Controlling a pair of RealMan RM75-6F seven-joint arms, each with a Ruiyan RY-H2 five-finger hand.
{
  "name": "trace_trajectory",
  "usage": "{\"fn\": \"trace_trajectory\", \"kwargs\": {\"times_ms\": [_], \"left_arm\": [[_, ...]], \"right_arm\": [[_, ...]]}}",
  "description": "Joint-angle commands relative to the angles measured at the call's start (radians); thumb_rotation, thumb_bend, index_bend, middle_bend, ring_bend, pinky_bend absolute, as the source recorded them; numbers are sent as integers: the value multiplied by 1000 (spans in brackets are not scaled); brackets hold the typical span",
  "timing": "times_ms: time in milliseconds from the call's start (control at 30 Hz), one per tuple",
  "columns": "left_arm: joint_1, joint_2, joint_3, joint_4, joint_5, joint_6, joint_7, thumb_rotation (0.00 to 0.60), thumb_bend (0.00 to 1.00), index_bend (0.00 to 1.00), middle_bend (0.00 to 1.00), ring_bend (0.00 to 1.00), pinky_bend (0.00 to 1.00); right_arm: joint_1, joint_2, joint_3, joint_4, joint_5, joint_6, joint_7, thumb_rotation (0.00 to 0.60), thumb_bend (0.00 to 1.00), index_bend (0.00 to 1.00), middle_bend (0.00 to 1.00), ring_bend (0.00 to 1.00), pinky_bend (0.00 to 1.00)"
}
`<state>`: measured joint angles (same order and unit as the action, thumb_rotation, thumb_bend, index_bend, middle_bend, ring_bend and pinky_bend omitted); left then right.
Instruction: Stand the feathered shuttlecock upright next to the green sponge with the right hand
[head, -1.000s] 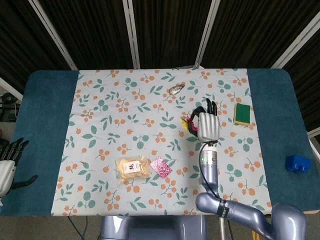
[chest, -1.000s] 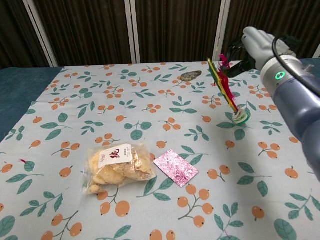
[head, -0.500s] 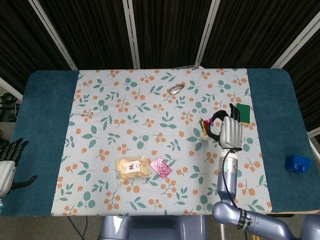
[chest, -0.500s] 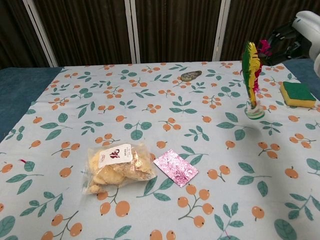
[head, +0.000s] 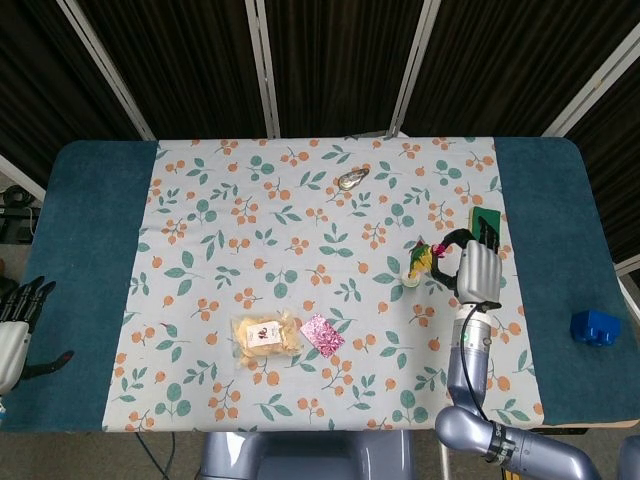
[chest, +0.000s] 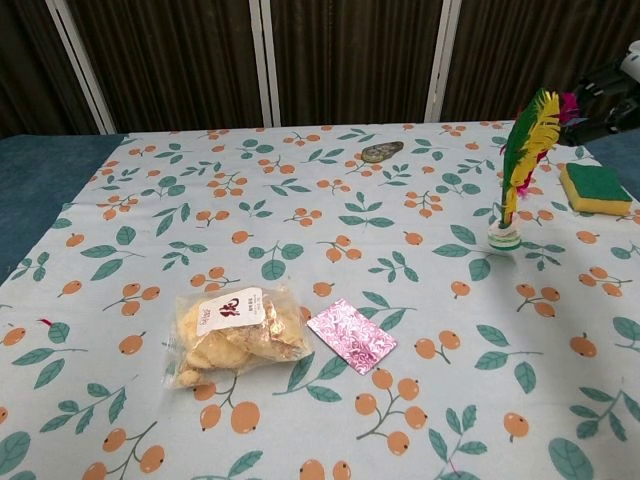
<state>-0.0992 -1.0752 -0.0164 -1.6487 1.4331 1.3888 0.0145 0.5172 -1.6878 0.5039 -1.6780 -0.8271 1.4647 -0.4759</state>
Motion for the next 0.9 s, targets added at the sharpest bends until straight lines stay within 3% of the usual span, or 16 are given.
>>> {"fn": "trace_trajectory", "kwargs": {"times_ms": [33, 900], "left_arm": [[0, 0, 0, 0, 0, -1, 0, 560, 196, 0, 0, 0, 0], [0, 1, 1, 0, 1, -1, 0, 559, 195, 0, 0, 0, 0]], "right_arm": [[-5, 3, -6, 0, 6, -1, 7, 600, 440, 644, 366, 0, 0], [-39, 21, -38, 3, 23, 32, 29, 600, 440, 643, 366, 0, 0]]}}
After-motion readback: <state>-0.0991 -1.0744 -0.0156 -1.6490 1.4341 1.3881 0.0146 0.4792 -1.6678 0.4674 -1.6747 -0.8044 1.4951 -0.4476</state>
